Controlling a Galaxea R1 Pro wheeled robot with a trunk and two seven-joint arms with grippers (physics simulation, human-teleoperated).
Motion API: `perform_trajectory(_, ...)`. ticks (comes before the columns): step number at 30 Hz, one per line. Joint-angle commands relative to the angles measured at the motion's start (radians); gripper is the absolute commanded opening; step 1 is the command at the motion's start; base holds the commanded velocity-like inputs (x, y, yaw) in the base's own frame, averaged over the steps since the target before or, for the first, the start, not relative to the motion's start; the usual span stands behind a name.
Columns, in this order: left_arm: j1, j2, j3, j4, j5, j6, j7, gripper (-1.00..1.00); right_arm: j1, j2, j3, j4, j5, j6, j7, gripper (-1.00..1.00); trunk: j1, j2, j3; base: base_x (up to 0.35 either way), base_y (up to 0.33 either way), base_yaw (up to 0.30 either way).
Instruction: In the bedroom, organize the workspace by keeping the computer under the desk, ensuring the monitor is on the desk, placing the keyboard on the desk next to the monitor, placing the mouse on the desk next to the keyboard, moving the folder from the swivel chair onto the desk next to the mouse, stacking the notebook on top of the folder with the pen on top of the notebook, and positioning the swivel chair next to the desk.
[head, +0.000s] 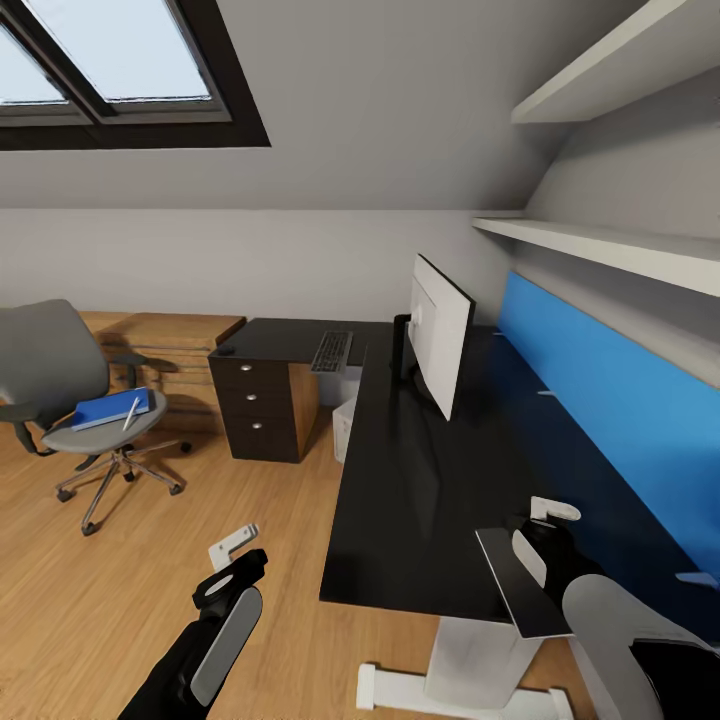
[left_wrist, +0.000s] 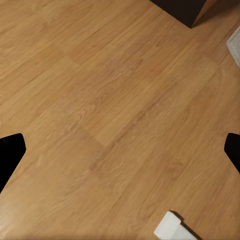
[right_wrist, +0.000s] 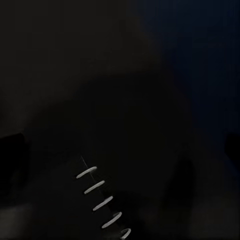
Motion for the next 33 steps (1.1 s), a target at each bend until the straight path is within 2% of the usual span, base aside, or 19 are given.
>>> perform_trajectory(1, -0.001, 0.000, -0.001, -0.002, 0.003, 0.005, 0.006, 1.00, 0.001, 0.000, -0.003, -0.001, -0.007, 0.013, -0.002, 1.00, 0.000, -0.001, -0.001, -0.071, 0.000, 0.000)
perform_trajectory(8, -0.001, 0.000, -0.001, -0.002, 0.005, 0.005, 0.006, 1.00, 0.001, 0.000, -0.003, -0.001, -0.007, 0.013, -0.002, 1.00, 0.000, -0.001, -0.001, -0.143, 0.000, 0.000)
perform_trajectory(33, -0.001, 0.000, -0.002, -0.001, 0.007, 0.005, 0.006, 1.00, 0.001, 0.001, 0.020, -0.009, -0.009, 0.005, -0.004, 1.00, 0.000, -0.001, -0.001, -0.039, 0.000, 0.000)
